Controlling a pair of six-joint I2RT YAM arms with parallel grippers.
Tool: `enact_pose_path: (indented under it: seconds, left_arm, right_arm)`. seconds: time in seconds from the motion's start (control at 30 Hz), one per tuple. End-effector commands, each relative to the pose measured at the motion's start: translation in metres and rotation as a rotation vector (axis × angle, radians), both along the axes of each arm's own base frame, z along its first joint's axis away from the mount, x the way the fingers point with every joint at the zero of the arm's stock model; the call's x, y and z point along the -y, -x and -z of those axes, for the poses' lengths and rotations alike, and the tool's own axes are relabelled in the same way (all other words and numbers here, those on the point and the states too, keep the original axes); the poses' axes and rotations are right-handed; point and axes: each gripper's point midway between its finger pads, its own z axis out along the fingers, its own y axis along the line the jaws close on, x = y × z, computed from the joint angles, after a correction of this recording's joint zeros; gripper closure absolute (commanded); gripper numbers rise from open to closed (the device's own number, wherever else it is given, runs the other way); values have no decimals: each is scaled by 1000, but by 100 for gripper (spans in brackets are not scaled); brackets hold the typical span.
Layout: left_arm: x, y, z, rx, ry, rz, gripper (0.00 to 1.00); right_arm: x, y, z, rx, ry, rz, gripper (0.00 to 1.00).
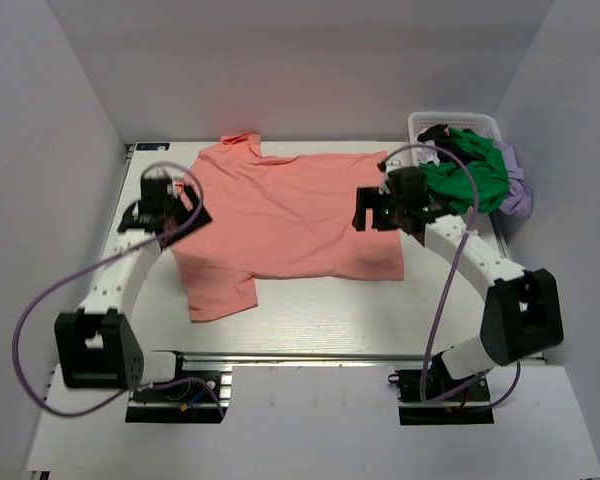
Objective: Fold and stack the t-shirts
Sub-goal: Flatten out the tshirt
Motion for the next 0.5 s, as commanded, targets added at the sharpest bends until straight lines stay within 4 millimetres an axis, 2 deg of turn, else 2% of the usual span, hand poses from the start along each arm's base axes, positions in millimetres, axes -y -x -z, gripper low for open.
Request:
enact_pose_path:
  seconds: [0.0,0.03,0.07,0.1,0.13,0.2,0.23,0.3,0.47]
  left_arm:
    - [-2,84,48,-188,53,-107,0]
    - [-5,99,52,-208,60,-150,0]
    - [-6,120,48,-205,67,-159,0]
    - [-8,140,64,-248,59,-178,0]
    - [-8,150,68,-257,71,-194,0]
    - [-5,170,78,-267,91,-190,0]
    - [0,175,82,-276,114,-171,0]
    - [5,184,90,-308,130,-171,0]
    - [7,190,96,-360,150,-206,0]
  right_arm:
    - [12,20,0,0,-27,95,10]
    - [17,33,10,-28,-27,112,10]
    - [19,39,9,-29,-33,120,10]
    - [23,43,10,-31,-29,133,10]
    - [27,53,19,-55,-26,144,10]
    - [31,57,14,-36,-33,161,10]
    - [33,63,22,-59,-29,160,10]
    - [34,66,21,-57,-31,162,10]
    - [42,72,26,-78,-26,210,10]
